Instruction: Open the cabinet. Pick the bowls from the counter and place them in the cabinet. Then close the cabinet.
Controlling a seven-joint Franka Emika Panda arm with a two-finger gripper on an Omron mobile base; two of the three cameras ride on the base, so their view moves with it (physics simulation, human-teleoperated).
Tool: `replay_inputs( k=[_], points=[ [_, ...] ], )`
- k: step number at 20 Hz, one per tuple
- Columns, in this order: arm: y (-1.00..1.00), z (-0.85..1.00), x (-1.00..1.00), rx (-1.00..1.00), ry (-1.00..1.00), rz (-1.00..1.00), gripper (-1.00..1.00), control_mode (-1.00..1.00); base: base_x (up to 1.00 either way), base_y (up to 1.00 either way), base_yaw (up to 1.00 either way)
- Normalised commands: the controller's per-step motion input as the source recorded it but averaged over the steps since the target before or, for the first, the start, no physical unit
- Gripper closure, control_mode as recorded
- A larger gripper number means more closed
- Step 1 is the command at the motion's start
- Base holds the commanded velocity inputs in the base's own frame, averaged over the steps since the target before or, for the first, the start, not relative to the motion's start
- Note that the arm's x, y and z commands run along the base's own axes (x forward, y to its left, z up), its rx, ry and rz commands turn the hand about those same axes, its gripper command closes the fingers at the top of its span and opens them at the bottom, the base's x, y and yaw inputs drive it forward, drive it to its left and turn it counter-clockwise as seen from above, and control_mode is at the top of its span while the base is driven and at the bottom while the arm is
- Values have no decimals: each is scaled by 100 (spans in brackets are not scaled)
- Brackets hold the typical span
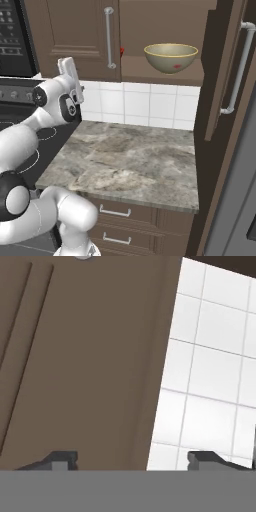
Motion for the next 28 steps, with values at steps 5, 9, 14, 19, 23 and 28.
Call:
replay_inputs(
  k=[5, 9, 14, 19, 23, 28],
  points=[
    [-22, 11, -11, 9, 0, 0, -100, -100, 0, 0, 0],
    [-44, 10, -30, 13, 0, 0, -100, -100, 0, 0, 0],
    [-42, 0, -40, 10, 3, -1, -100, -100, 0, 0, 0],
    [-29, 12, -46, 10, 1, 0, -100, -100, 0, 0, 0],
    [-16, 9, -45, 6, 2, -2, -100, -100, 0, 0, 0],
    [-34, 0, -25, 5, 7, -2, -100, -100, 0, 0, 0]
  ],
)
